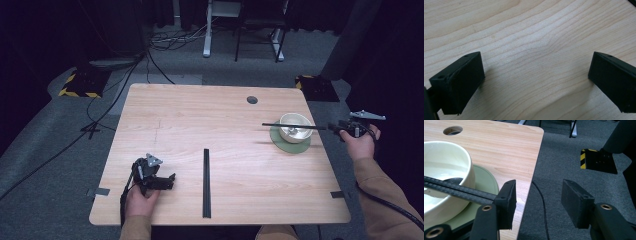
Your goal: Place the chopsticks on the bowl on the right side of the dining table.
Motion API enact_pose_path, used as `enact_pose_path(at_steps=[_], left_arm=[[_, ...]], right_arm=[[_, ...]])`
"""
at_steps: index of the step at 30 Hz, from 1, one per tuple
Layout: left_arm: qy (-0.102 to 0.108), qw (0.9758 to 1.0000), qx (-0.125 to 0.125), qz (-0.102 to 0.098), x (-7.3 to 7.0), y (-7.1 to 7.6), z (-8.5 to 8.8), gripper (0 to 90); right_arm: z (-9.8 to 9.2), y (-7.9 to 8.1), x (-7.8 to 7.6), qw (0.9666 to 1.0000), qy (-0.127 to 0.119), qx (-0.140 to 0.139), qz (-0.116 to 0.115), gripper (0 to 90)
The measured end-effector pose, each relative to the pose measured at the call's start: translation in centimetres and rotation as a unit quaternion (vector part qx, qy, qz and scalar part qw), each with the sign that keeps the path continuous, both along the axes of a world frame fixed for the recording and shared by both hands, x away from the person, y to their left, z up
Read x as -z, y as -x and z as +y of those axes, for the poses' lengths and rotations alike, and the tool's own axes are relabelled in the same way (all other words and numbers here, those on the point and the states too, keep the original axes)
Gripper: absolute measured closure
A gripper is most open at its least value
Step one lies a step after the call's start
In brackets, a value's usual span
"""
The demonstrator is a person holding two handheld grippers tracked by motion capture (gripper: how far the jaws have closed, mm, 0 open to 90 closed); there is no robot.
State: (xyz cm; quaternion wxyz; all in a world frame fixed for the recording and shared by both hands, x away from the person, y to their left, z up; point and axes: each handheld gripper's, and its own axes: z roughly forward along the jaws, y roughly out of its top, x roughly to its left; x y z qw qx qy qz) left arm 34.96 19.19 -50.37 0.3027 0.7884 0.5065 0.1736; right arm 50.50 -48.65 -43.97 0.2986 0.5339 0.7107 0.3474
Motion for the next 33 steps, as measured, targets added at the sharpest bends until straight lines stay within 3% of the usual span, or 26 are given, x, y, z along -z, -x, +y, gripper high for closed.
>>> enact_pose_path(at_steps=[16, 23, 30, 32, 33], left_arm=[[0.0, 1.0, 0.0, 0.0, 0.0, 0.0, 0.0, 0.6], [0.001, 1.0, -0.001, 0.0, 0.0, 0.0, 0.0, 0.6], [0.002, 1.0, -0.002, -0.001, 0.0, 0.0, 0.0, 0.6], [0.001, 1.0, -0.002, -0.002, 0.0, 0.0, 0.0, 0.6], [0.001, 1.0, -0.002, -0.002, 0.0, 0.0, 0.0, 0.6]], right_arm=[[0.4, -0.1, 0.1, 1.0, -0.004, -0.002, -0.001, 46.1], [0.4, 0.6, -0.8, 0.9997, -0.014, -0.007, -0.017, 45.0], [1.6, 2.4, -3.1, 0.9978, -0.023, -0.051, -0.035, 39.8], [2.7, 3.4, -4.3, 0.9947, -0.034, -0.088, -0.041, 35.6], [2.7, 3.4, -4.3, 0.9947, -0.034, -0.088, -0.041, 35.6]])
